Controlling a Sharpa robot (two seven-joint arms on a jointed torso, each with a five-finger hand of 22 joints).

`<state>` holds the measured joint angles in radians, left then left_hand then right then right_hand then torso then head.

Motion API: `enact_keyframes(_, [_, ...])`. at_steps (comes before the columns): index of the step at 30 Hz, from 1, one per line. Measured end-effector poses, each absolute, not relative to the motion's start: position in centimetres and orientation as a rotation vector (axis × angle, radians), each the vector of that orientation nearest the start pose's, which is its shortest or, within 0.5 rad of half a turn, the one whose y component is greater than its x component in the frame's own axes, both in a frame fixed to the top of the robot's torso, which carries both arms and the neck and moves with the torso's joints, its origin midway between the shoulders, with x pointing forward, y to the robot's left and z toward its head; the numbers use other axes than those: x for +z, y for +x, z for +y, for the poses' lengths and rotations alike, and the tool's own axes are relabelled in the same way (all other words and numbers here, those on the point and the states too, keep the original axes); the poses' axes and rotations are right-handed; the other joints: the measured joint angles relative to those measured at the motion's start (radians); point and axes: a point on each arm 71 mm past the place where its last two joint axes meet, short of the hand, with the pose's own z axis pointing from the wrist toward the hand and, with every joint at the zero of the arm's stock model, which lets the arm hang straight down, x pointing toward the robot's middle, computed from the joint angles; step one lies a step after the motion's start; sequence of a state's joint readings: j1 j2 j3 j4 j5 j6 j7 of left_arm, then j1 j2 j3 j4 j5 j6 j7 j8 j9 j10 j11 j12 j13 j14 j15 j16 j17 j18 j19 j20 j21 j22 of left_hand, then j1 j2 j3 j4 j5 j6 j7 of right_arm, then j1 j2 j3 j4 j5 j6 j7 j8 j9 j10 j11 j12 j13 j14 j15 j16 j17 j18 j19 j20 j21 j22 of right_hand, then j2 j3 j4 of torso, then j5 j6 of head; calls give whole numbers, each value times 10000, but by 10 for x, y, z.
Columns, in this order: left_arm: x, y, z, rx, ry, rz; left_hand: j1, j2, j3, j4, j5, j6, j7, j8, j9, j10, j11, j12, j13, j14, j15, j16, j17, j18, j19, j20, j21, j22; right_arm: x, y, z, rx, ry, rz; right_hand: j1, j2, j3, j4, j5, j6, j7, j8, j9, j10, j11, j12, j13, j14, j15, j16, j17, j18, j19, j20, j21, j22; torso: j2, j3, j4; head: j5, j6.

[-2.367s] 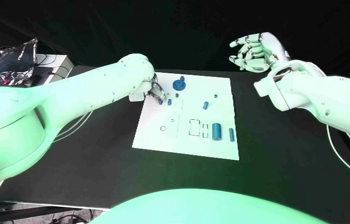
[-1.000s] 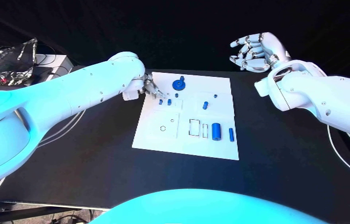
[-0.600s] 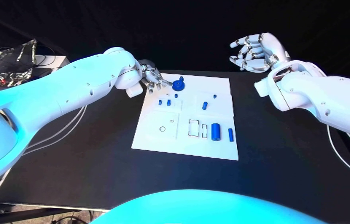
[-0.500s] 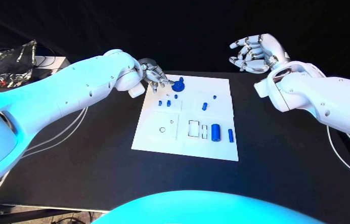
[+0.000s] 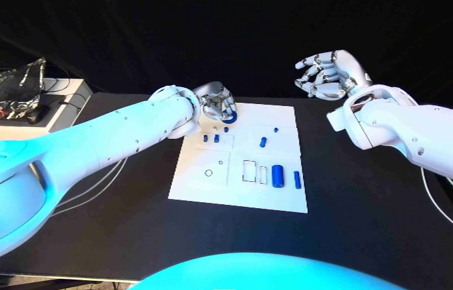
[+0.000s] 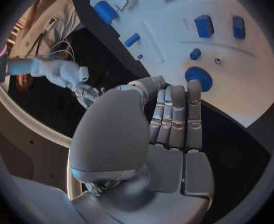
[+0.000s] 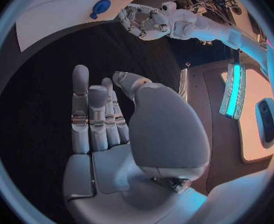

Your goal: Assemble the parts on the task board

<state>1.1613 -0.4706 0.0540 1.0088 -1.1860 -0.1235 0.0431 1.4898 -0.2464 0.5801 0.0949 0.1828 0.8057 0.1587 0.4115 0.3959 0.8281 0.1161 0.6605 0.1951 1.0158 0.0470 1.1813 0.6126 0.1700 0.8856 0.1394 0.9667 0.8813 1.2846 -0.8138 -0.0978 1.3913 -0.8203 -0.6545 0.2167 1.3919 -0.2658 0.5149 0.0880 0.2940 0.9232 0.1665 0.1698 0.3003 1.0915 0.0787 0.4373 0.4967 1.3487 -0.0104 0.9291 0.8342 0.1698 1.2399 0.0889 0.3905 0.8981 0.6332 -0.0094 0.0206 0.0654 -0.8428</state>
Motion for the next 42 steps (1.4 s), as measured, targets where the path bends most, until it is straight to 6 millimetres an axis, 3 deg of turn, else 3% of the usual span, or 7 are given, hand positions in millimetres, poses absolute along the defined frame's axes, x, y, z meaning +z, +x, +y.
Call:
enact_keyframes(7, [-219,565,141,-7293,1072,17620,-518,-236,-19,-70,0,89,-2,-244,-277,-148,147,-342,-318,687,118,1060,765,-2,297,162,378,290,-148,520,-238,9089,3686,13195,-77,78,-42,-43,0,24,20,-39,14,215,70,-951,-884,38,37,-127,132,0,11,11,-28,0,14,-12,-10,-47,75])
enact_keyframes(14, [-221,565,139,-6687,1945,17457,-717,-274,-20,-69,0,445,-96,-261,-379,-71,71,-390,-435,1206,104,1741,1451,0,1043,178,1042,947,-148,520,-237,9091,3685,13197,-77,77,-43,-43,0,57,51,-39,13,273,56,-1130,-1070,37,37,-181,145,-1,47,47,-64,0,4,-14,5,-87,78])
enact_keyframes(23, [-226,563,138,-6167,2505,18003,-1104,-423,-253,27,-1,688,-120,-441,-488,-2,72,-508,-543,1318,135,2032,1592,-1,1204,197,1230,1178,-148,520,-238,9087,3686,13196,-77,77,-70,-69,0,58,51,-77,13,285,69,-1276,-1231,38,37,-192,144,0,47,47,-63,1,-12,-14,11,-116,51])
enact_keyframes(42, [-238,561,136,-5749,2722,18740,-1136,-378,-420,2,-1,738,-69,-732,-629,115,45,-652,-620,1351,102,2198,1548,-1,1311,160,1305,1282,-148,519,-237,9117,3676,13197,-157,78,-42,-97,43,58,50,-77,21,320,104,-1524,-1465,38,37,-241,157,0,47,46,-63,1,11,-16,-6,-161,71])
